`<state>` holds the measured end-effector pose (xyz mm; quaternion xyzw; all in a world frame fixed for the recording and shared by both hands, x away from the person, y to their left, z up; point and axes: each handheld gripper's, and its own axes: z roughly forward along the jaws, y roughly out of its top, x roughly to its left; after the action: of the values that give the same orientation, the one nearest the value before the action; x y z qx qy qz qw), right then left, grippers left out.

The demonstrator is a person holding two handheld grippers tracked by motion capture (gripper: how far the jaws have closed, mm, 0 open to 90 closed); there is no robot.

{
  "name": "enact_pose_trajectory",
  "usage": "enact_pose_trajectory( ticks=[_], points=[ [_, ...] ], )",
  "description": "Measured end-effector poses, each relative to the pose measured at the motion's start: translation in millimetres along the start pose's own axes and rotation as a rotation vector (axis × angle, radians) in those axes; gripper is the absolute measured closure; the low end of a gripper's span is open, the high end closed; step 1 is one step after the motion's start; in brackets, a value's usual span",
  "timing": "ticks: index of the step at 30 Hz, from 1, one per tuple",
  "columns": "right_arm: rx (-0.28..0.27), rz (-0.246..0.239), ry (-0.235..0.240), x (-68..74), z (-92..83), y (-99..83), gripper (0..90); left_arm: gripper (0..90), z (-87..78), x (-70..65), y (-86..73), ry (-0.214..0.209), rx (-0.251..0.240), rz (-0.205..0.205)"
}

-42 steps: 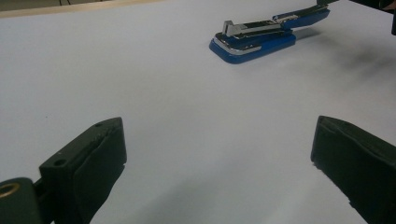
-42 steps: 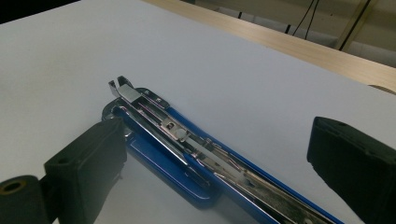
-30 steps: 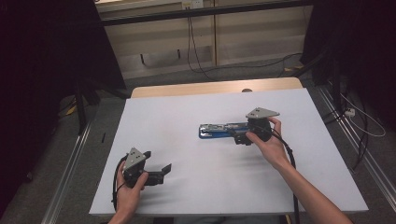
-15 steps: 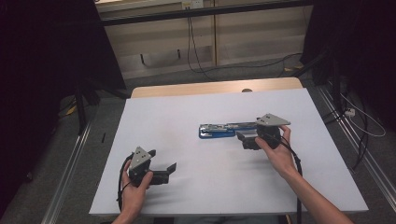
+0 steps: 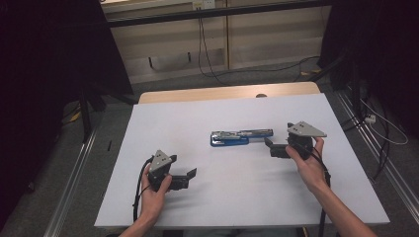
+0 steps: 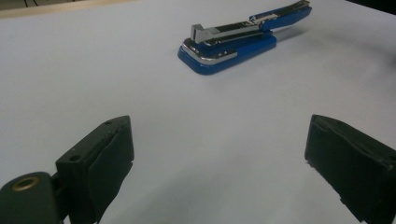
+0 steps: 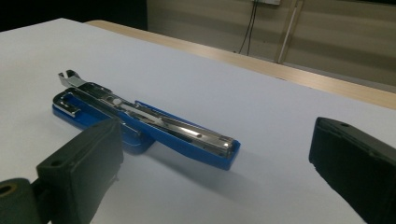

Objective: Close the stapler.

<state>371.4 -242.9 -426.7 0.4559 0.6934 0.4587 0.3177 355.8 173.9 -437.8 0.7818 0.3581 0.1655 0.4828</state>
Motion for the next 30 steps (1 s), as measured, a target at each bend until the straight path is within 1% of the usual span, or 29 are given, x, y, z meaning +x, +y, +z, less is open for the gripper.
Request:
enact_pose_trajectory(
  ticks=[2, 3, 4, 5, 6, 7, 8, 9, 10, 12, 13, 15, 16, 17, 19, 21, 24, 26, 28, 30],
  points=[
    [0.006, 0.003, -0.007, -1.5, 0.1, -0.4, 2.2, 8.1, 4.5, -0.1, 2.9, 0.008, -0.016, 0.002],
    [0.010, -0.001, -0.011, -1.8, 0.2, -0.6, 2.1, 8.1, 7.3, -0.3, 4.8, 0.010, -0.019, 0.001],
    [0.017, -0.004, -0.013, -2.0, 0.3, -0.9, 2.1, 8.1, 9.5, -0.1, 7.0, 0.013, -0.013, 0.013],
    [0.027, -0.003, -0.019, -2.5, 0.5, -1.2, 2.1, 8.1, 12.2, -0.6, 8.8, 0.017, -0.016, 0.014],
    [0.046, -0.009, -0.040, -3.2, 0.7, -1.7, 2.1, 8.1, 14.6, -0.2, 10.9, 0.022, -0.017, 0.022],
    [0.061, -0.005, -0.055, -4.6, 1.4, -2.8, 2.2, 7.9, 16.3, -0.2, 12.2, 0.020, -0.018, 0.020],
    [0.061, 0.007, -0.047, -5.8, 1.5, -3.5, 2.6, 7.8, 18.4, 0.6, 14.6, 0.019, -0.018, 0.024],
    [0.061, 0.022, -0.029, -7.8, 1.2, -4.8, 3.7, 7.3, 19.6, 0.7, 16.2, 0.022, -0.020, 0.025],
    [0.061, 0.023, -0.027, -8.5, 1.0, -5.3, 4.2, 6.8, 20.7, 1.3, 18.4, 0.023, -0.018, 0.030],
    [0.068, 0.026, -0.026, -9.4, 0.8, -6.7, 4.7, 6.2, 23.7, 2.1, 22.4, 0.019, -0.030, 0.043],
    [0.069, 0.031, -0.020, -9.4, 0.3, -7.3, 4.9, 6.0, 25.4, 2.9, 24.1, 0.008, -0.028, 0.053],
    [0.062, 0.025, -0.010, -8.1, -1.3, -9.0, 5.4, 5.8, 28.5, 4.0, 26.6, 0.003, -0.029, 0.040],
    [0.062, 0.024, -0.002, -6.7, -2.2, -10.3, 5.7, 5.7, 30.1, 4.8, 27.5, -0.007, -0.030, 0.037],
    [0.067, 0.024, 0.007, -5.0, -3.2, -11.3, 5.7, 5.6, 31.5, 5.5, 28.7, -0.004, -0.029, 0.042],
    [0.072, 0.010, 0.017, -3.8, -4.4, -12.9, 7.1, 5.2, 35.0, 7.0, 31.6, 0.005, -0.031, 0.037],
    [0.074, 0.025, 0.025, -5.5, -4.8, -14.4, 9.8, 5.1, 38.9, 8.2, 34.2, -0.002, -0.042, 0.026],
    [0.089, 0.033, 0.026, -8.8, -4.6, -16.1, 13.5, 4.3, 45.2, 8.6, 37.4, -0.004, -0.038, 0.043],
    [0.099, 0.035, 0.026, -10.2, -4.3, -16.8, 16.1, 3.9, 49.1, 8.3, 38.6, -0.010, -0.034, 0.049],
    [0.102, 0.041, 0.035, -11.1, -3.4, -17.3, 19.3, 3.0, 53.6, 7.9, 39.2, -0.009, -0.032, 0.052],
    [0.108, 0.028, 0.040, -11.0, -1.7, -18.1, 21.4, 3.0, 57.9, 8.2, 40.3, -0.018, -0.030, 0.051]
  ],
)
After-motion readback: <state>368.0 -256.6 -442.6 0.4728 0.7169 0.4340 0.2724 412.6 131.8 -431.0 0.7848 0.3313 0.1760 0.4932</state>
